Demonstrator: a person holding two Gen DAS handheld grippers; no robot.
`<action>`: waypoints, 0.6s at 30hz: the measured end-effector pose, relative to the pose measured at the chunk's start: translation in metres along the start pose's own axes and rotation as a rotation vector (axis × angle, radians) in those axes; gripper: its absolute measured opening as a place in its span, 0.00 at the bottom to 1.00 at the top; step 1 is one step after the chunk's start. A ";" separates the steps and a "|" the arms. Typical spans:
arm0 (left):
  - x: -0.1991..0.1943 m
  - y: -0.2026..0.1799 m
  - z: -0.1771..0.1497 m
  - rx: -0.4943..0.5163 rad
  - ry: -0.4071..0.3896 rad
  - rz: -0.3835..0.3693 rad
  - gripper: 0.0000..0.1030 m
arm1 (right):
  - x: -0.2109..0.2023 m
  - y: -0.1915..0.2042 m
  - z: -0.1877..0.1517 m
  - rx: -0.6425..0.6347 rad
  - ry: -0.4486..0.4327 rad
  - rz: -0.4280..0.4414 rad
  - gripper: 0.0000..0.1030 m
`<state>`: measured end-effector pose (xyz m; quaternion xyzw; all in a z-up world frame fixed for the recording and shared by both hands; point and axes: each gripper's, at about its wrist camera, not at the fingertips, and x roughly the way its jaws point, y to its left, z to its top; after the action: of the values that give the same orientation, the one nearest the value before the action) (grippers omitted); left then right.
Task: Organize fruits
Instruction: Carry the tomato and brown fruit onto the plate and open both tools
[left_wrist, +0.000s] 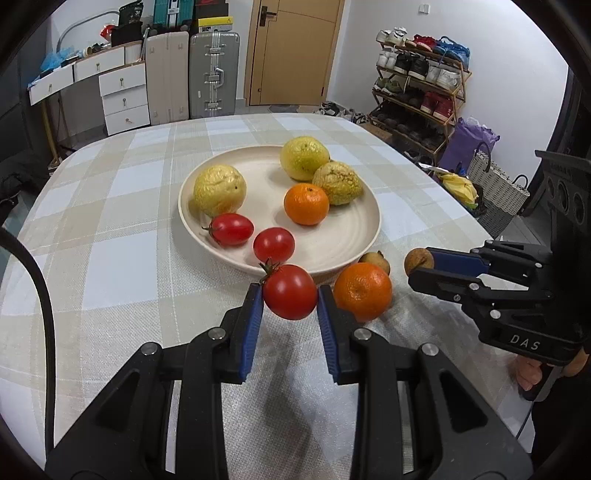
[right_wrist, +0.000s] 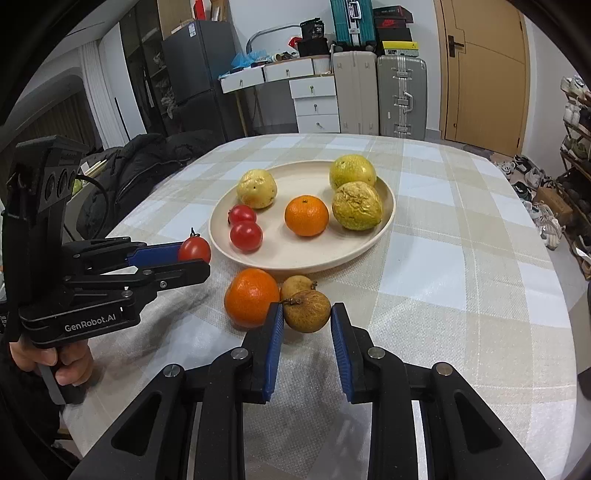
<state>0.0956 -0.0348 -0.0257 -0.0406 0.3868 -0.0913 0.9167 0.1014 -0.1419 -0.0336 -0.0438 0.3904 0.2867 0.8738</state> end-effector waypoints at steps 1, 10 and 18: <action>-0.002 0.000 0.001 -0.001 -0.007 0.000 0.26 | -0.001 0.000 0.000 0.001 -0.005 0.000 0.26; -0.013 0.005 0.007 -0.016 -0.045 0.020 0.26 | -0.014 -0.005 0.005 0.020 -0.052 -0.002 0.26; -0.014 0.006 0.017 -0.021 -0.061 0.023 0.26 | -0.022 -0.014 0.012 0.039 -0.093 -0.016 0.26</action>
<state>0.0991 -0.0260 -0.0048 -0.0485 0.3601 -0.0754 0.9286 0.1050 -0.1607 -0.0116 -0.0165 0.3544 0.2738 0.8940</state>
